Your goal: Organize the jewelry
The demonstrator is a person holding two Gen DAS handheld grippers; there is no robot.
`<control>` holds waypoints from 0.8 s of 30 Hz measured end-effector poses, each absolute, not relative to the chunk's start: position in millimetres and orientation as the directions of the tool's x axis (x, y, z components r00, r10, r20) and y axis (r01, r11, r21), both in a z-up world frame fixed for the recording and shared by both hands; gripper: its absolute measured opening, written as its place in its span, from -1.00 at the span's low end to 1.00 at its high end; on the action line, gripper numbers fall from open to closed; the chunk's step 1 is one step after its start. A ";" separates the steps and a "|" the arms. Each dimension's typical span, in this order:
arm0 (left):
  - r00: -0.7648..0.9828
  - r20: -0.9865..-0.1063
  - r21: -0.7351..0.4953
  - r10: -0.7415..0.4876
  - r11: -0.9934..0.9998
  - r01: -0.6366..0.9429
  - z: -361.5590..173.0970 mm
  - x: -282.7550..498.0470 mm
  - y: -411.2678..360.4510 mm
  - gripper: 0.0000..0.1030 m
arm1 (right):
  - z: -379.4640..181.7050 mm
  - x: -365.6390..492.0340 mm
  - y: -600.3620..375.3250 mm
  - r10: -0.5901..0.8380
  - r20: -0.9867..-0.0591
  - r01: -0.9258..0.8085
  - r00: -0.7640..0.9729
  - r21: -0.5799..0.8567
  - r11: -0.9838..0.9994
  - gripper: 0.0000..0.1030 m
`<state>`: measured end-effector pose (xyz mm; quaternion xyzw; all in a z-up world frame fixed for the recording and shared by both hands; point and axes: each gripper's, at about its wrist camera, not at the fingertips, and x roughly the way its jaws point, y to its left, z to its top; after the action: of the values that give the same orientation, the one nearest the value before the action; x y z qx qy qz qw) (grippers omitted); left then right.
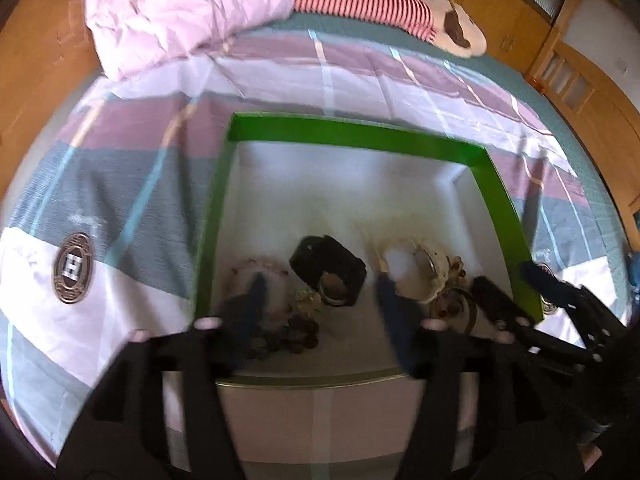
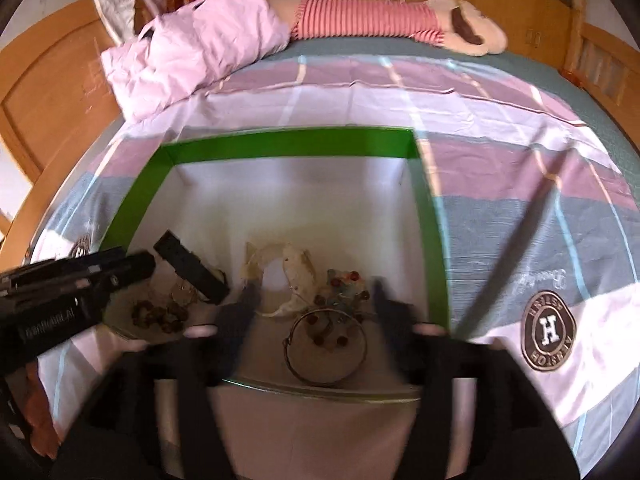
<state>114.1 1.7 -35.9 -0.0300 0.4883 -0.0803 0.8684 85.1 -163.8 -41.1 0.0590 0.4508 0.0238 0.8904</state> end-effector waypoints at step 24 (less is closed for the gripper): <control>0.564 -0.820 -0.045 -0.094 0.994 0.101 -23.1 80.1 -9.8 0.96 | -27.7 54.0 -155.7 -0.066 -0.769 0.041 0.636 -0.052 0.998 0.92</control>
<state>80.1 -9.8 -23.1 0.0036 0.4637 -0.0551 0.8843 54.0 -155.7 -27.7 -0.0148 0.4256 -0.0295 0.9043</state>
